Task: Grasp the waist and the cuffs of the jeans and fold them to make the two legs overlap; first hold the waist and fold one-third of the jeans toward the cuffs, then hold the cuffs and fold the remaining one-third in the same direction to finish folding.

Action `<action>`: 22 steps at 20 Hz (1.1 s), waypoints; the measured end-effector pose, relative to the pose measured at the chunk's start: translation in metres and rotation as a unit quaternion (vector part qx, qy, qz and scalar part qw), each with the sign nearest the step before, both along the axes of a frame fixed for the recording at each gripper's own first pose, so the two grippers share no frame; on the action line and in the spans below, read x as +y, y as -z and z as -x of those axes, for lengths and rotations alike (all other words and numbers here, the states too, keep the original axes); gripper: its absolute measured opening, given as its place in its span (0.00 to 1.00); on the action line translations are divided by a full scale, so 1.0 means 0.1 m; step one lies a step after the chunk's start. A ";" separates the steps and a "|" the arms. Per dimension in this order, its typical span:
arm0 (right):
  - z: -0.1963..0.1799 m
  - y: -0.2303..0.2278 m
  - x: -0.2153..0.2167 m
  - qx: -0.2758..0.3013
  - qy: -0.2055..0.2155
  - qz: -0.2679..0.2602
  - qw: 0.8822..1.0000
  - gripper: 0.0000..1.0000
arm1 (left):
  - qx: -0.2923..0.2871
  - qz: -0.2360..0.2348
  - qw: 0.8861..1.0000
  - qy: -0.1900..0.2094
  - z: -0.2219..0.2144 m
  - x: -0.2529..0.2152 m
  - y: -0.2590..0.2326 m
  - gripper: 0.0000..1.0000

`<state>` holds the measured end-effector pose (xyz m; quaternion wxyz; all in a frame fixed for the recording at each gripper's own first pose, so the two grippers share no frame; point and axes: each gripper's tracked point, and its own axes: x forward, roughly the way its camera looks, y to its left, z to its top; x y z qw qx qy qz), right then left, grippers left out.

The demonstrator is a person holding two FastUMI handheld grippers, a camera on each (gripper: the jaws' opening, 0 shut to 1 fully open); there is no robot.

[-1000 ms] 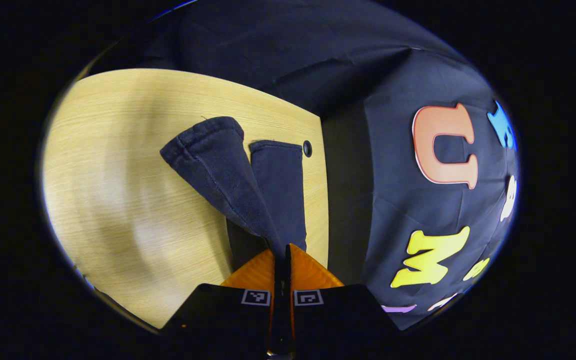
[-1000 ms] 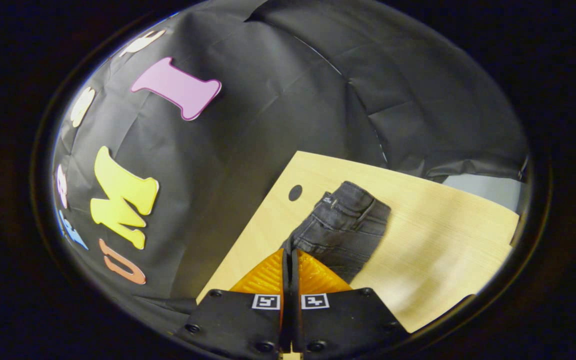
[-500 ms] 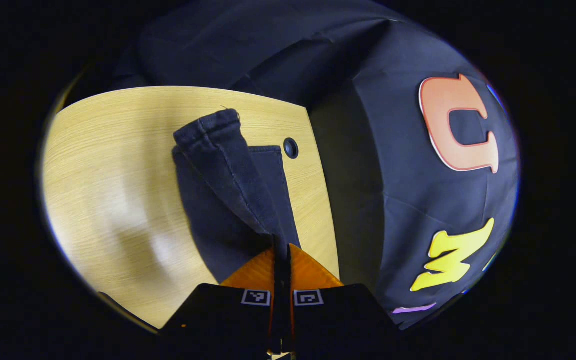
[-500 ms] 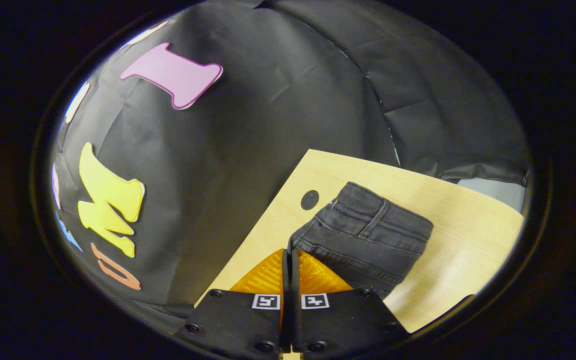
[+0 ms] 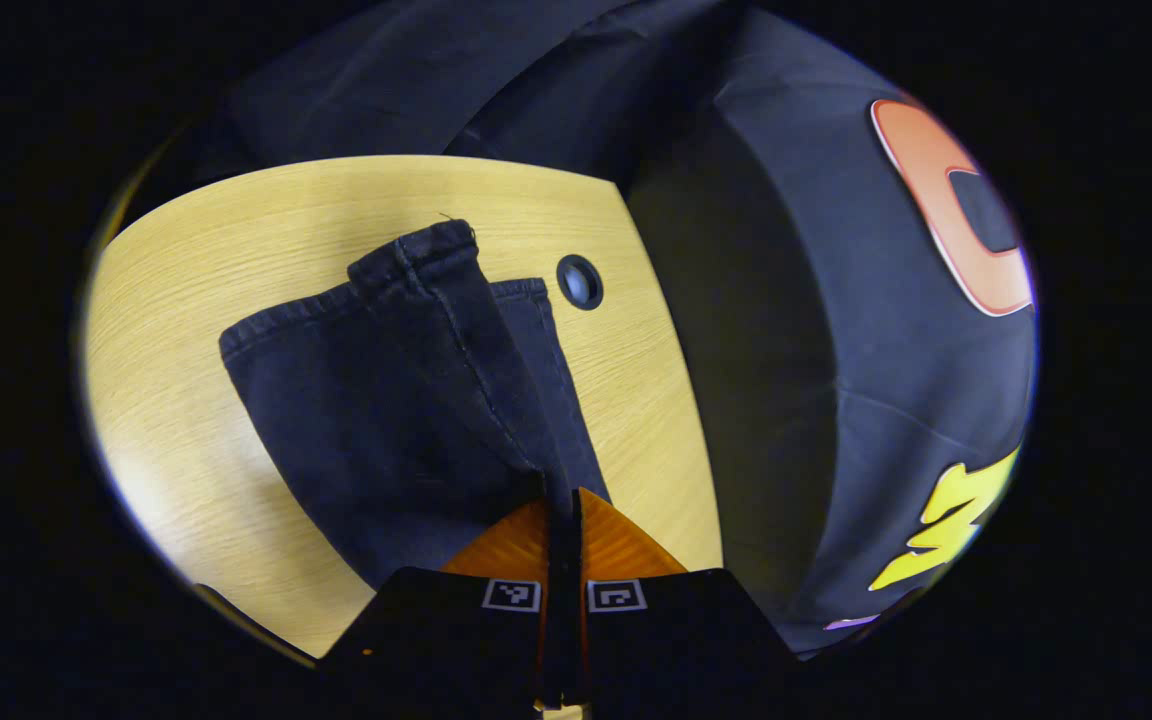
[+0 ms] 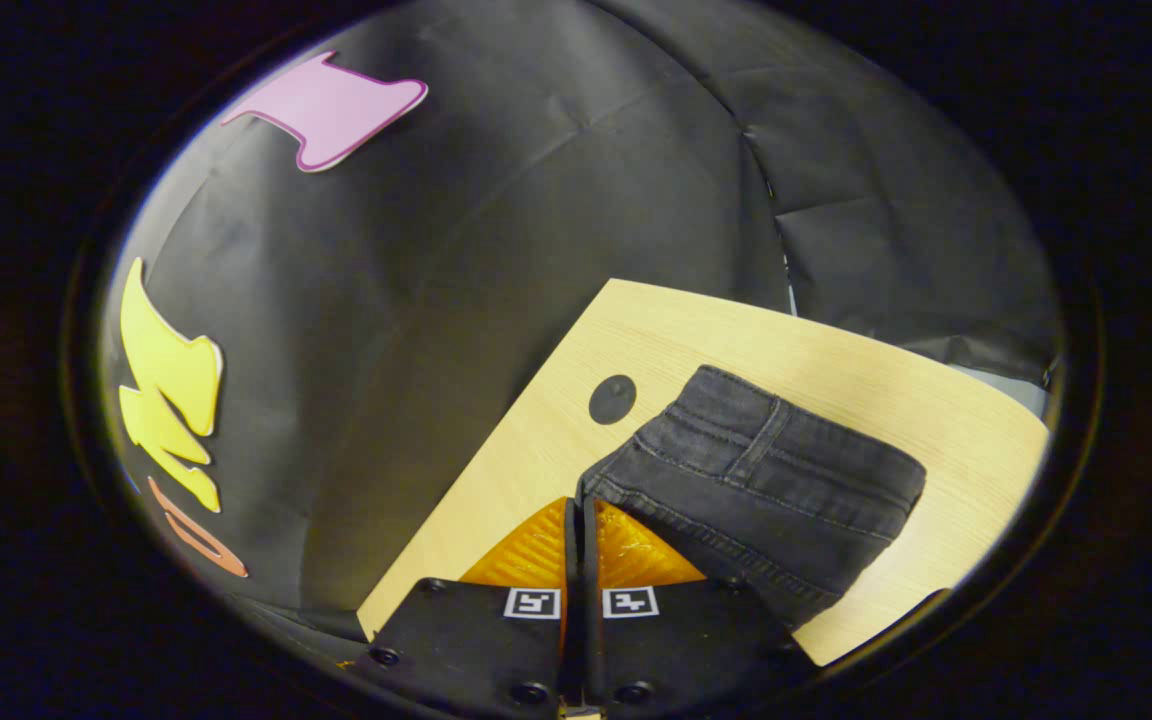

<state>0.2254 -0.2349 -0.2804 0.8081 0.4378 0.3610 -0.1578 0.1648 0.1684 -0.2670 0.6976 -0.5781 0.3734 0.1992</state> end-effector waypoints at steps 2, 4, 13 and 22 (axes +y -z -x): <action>-0.05 0.12 0.01 0.009 -0.003 0.011 1.000 0.01 | 0.010 -0.007 1.000 0.004 -0.06 -0.01 0.12 0.03; -0.16 0.27 0.01 0.017 -0.002 0.015 1.000 0.01 | 0.018 -0.015 1.000 0.007 -0.09 0.00 0.22 0.04; -0.22 0.50 0.05 0.026 -0.004 0.035 0.999 0.01 | 0.023 -0.041 0.999 0.020 -0.18 -0.04 0.35 0.04; -0.34 0.17 0.17 -0.039 -0.032 0.040 0.998 0.66 | -0.054 -0.149 0.986 0.051 -0.35 0.16 -0.17 0.98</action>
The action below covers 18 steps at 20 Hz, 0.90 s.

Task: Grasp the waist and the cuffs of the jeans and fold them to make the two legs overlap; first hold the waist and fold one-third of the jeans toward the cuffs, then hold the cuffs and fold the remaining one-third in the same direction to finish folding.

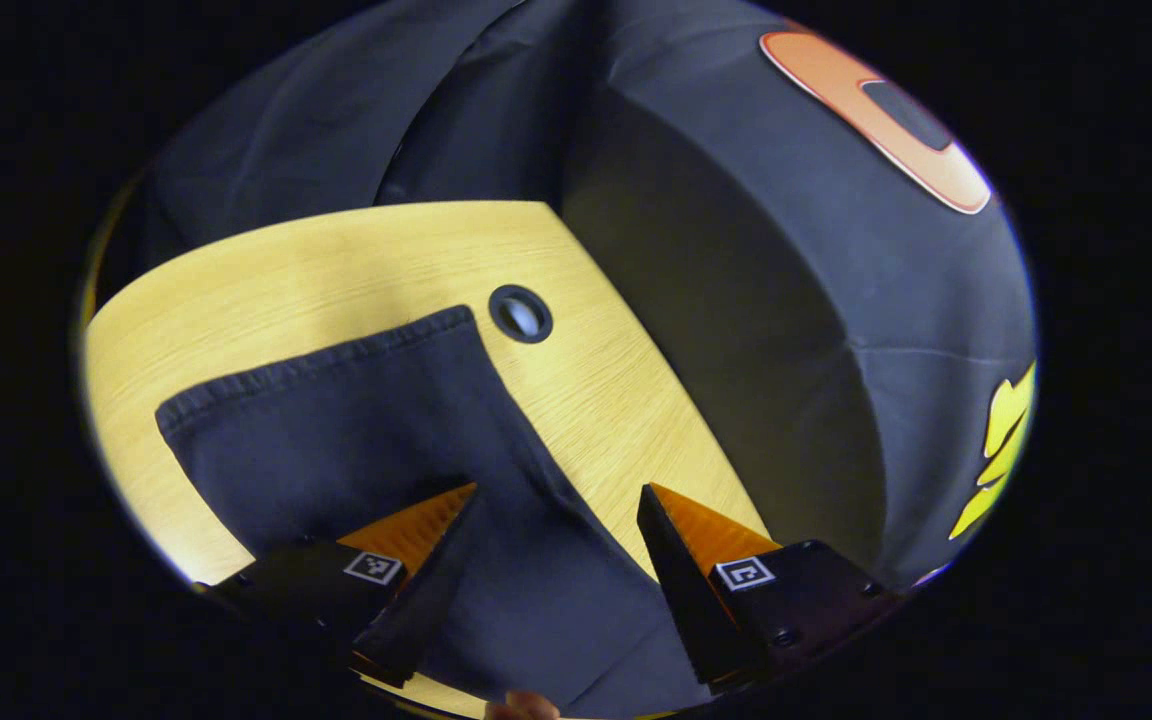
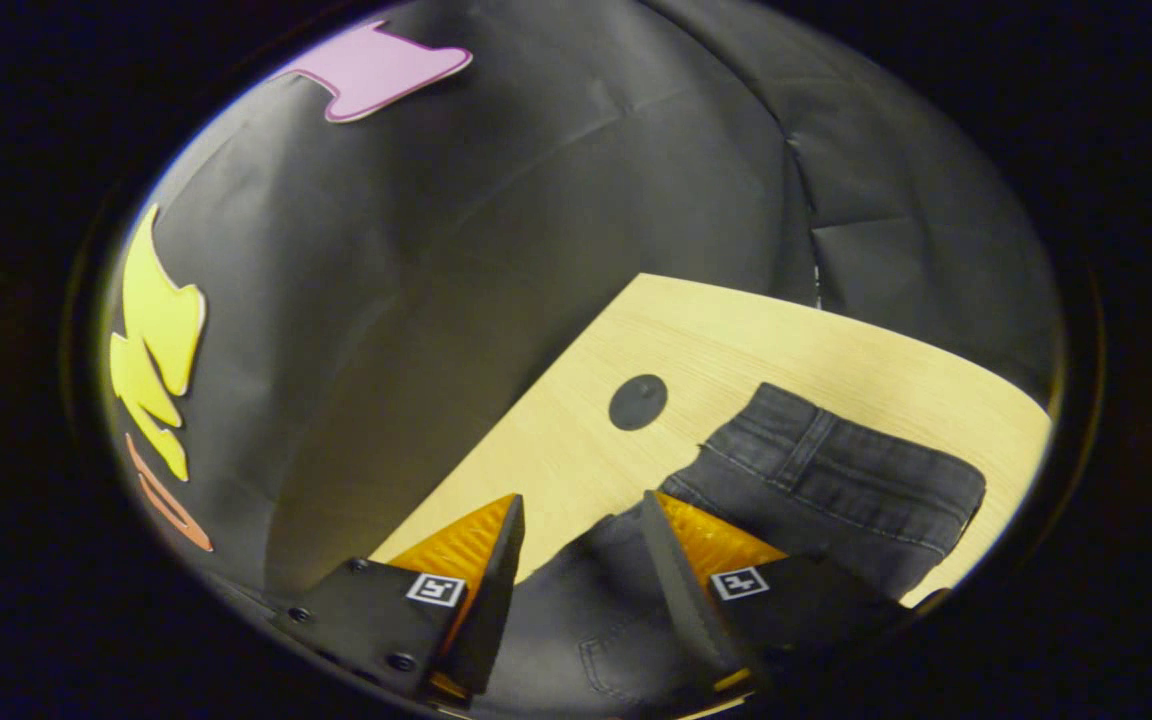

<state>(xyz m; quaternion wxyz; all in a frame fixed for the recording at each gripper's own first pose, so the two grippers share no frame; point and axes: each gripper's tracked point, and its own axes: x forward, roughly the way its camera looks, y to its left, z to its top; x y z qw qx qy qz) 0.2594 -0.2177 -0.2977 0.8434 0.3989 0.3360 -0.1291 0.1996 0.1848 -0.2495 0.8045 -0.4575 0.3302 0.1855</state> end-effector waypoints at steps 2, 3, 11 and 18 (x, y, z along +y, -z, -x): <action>0.01 -0.14 0.01 -0.020 -0.014 0.012 1.000 0.87 | -0.028 -0.042 0.999 0.005 0.13 0.09 -0.31 0.98; 0.03 -0.24 -0.02 -0.032 -0.019 0.028 0.999 0.89 | -0.045 -0.068 0.997 0.010 0.14 0.12 -0.47 0.98; 0.63 -0.59 -0.80 -0.039 -0.014 0.204 0.978 0.98 | -0.205 -0.293 0.926 0.118 0.41 -0.26 -2.08 0.98; 1.22 0.05 -1.41 0.044 0.046 0.187 0.980 0.98 | -0.305 -0.384 0.855 0.166 1.01 -0.91 -2.93 0.98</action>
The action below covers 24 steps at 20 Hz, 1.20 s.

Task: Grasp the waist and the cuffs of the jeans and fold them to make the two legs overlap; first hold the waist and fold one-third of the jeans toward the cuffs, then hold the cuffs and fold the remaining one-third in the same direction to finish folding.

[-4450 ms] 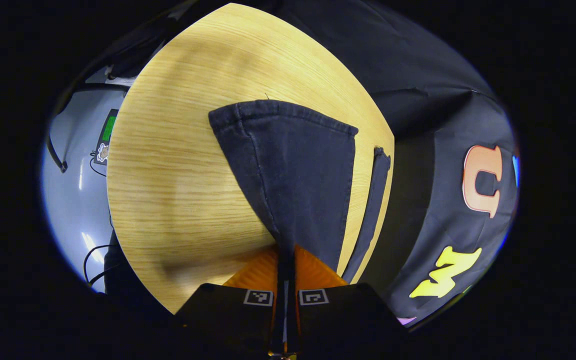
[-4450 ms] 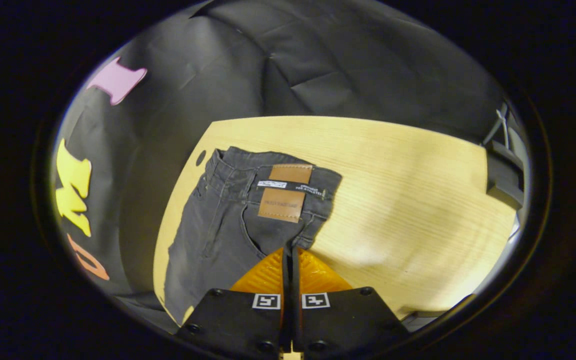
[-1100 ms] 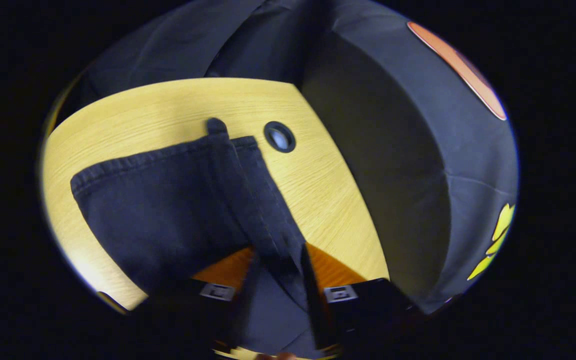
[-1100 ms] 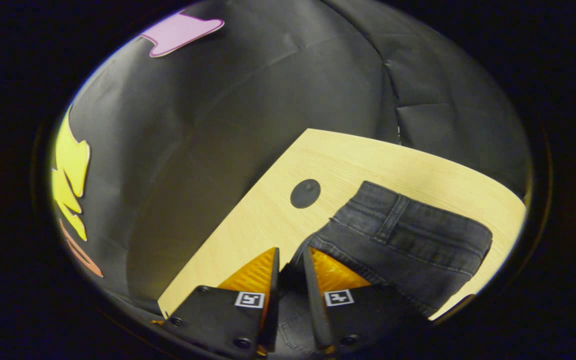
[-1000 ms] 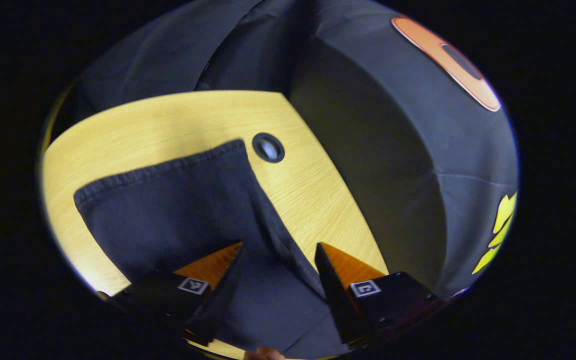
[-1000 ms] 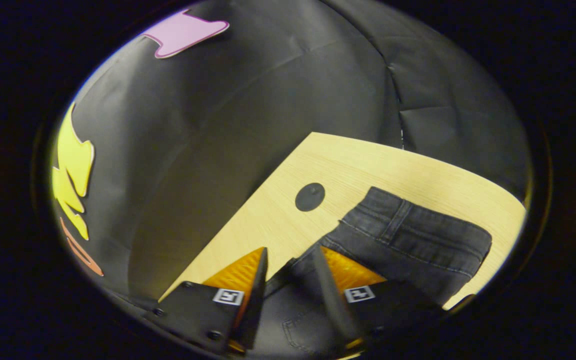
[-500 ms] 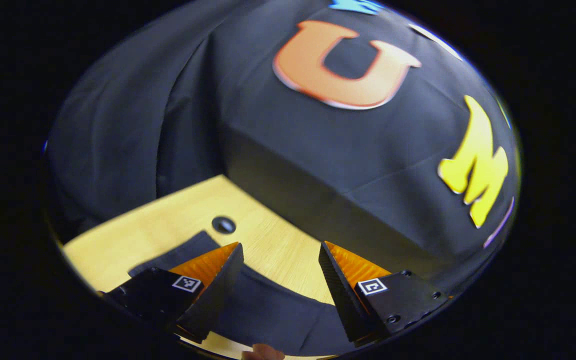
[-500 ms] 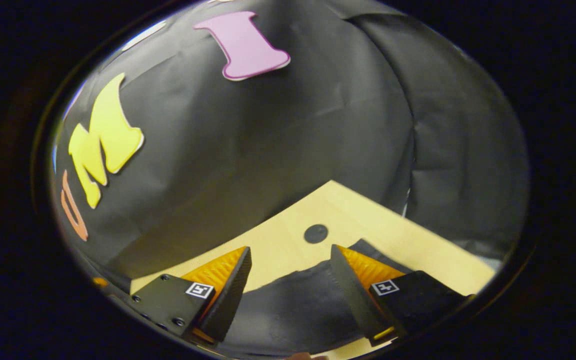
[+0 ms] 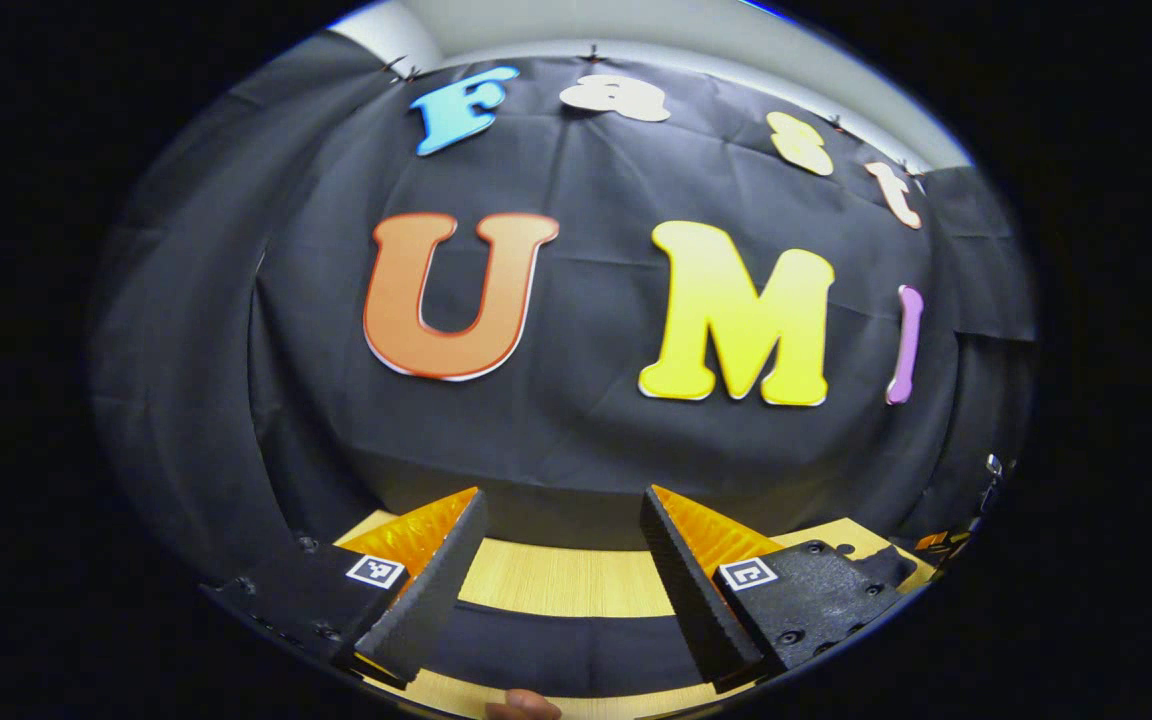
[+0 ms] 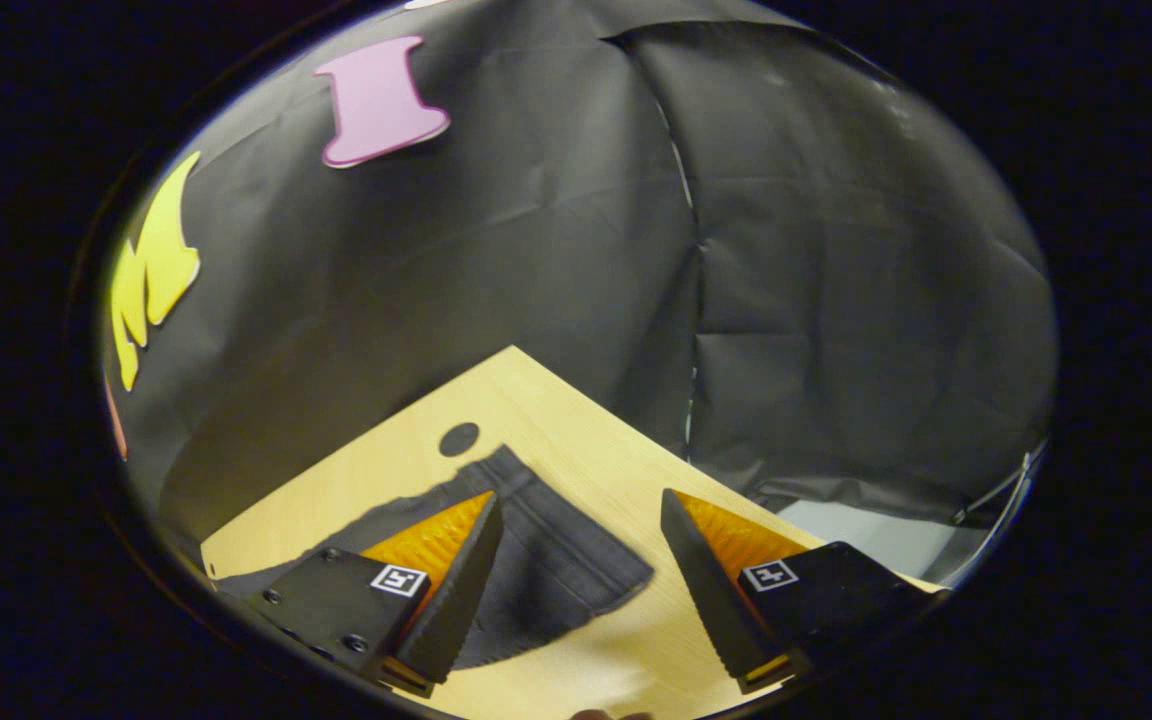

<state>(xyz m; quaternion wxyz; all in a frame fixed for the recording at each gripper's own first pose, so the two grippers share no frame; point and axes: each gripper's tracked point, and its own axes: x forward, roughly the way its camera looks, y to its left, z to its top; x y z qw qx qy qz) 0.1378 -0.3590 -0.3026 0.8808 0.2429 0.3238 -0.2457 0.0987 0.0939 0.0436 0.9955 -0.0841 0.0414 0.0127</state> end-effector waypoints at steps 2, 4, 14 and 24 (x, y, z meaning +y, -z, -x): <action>0.08 0.14 0.04 0.006 -0.001 -0.013 1.000 0.98 | -0.007 0.003 1.000 0.010 0.15 -0.14 -0.09 1.00; 0.12 0.24 0.10 0.015 -0.009 -0.019 1.000 0.98 | -0.009 0.008 1.000 0.010 0.28 -0.21 -0.15 0.99; 0.08 0.47 0.33 0.015 -0.042 -0.032 0.998 0.74 | 0.000 0.033 0.999 0.007 0.77 -0.48 -0.20 0.98; 0.00 0.29 0.37 0.017 -0.064 0.037 0.997 0.04 | 0.001 0.021 1.000 0.009 0.90 -0.46 -0.26 0.98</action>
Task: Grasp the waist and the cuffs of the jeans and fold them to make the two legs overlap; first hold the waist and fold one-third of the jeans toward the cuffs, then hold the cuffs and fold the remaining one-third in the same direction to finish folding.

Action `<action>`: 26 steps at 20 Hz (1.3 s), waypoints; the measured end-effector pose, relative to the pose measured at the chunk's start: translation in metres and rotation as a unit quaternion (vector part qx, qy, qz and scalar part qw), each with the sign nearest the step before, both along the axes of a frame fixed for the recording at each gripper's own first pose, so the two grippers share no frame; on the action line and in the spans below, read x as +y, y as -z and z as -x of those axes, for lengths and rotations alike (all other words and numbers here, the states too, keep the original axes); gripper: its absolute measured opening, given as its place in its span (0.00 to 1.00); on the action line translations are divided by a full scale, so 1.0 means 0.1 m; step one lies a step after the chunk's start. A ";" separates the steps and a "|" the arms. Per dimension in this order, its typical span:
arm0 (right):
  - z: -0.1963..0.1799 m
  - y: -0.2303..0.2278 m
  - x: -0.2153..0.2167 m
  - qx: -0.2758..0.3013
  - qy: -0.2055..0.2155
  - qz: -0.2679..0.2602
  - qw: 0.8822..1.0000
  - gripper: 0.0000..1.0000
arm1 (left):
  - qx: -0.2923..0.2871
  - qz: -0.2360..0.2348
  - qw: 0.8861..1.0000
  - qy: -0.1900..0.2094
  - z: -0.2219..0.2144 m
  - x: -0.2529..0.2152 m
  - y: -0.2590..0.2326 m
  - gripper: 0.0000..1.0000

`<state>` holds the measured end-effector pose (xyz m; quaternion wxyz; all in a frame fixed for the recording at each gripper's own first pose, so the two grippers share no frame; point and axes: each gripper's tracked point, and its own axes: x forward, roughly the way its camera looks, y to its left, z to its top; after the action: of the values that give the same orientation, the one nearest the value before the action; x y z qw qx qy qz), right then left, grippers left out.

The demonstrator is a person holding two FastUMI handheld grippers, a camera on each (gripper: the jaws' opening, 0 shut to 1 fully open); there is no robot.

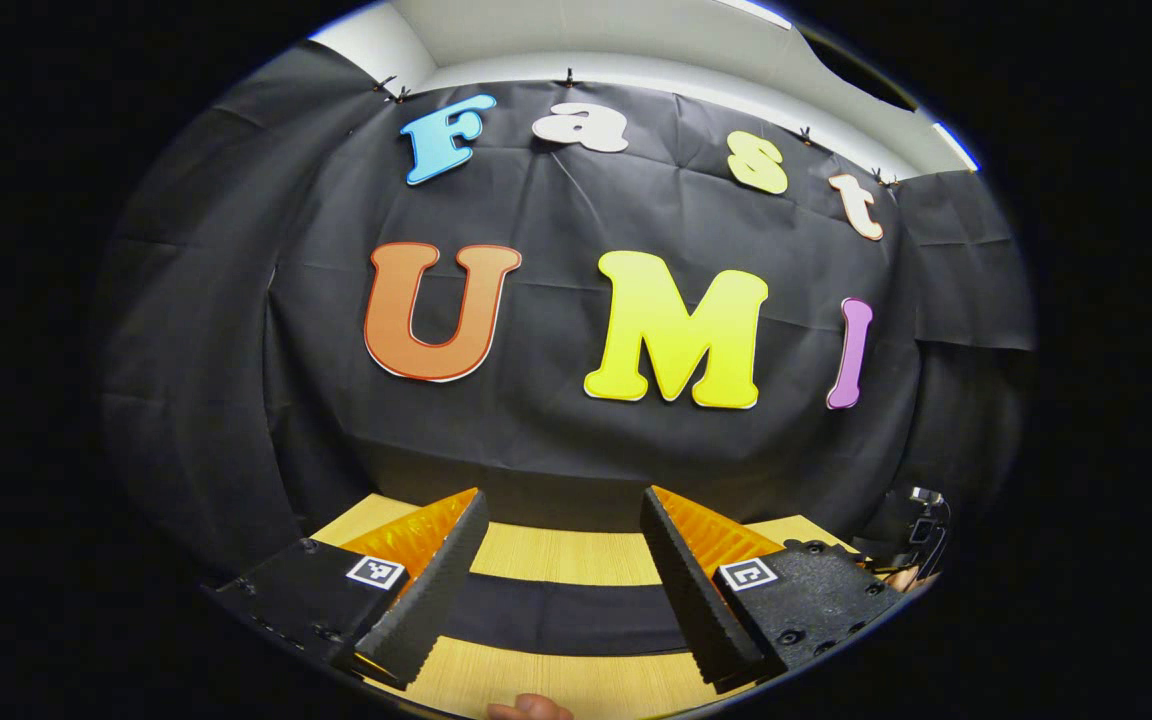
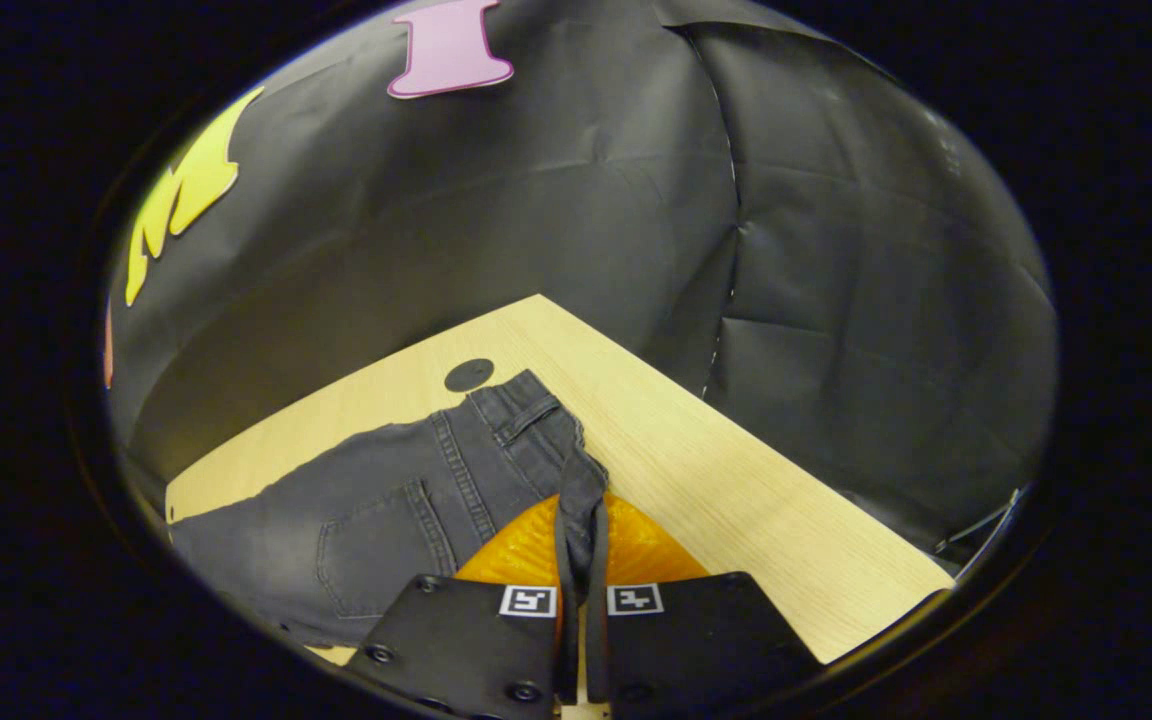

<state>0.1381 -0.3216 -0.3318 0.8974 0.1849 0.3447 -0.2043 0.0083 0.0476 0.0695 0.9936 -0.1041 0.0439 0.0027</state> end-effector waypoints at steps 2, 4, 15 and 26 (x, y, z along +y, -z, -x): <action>-0.01 -0.15 0.02 -0.014 0.000 0.001 1.000 0.00 | 0.003 0.002 1.000 -0.003 0.02 0.04 0.03 0.98; -0.05 -0.33 0.07 -0.028 -0.010 0.013 0.999 0.00 | 0.010 0.012 1.000 -0.005 0.04 0.06 0.06 0.98; -0.40 -1.81 1.53 -0.171 -0.149 0.042 0.973 0.03 | 0.017 0.045 0.998 -0.034 0.16 0.29 0.12 0.98; -0.47 -2.24 3.53 -0.223 -0.259 -0.003 0.940 0.03 | 0.027 0.050 0.994 -0.093 0.40 0.85 0.14 1.00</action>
<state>0.1848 0.0313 -0.1082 0.9727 0.1326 0.1718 0.0824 -0.0317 0.1327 0.0558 0.9810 -0.1574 0.0611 0.0952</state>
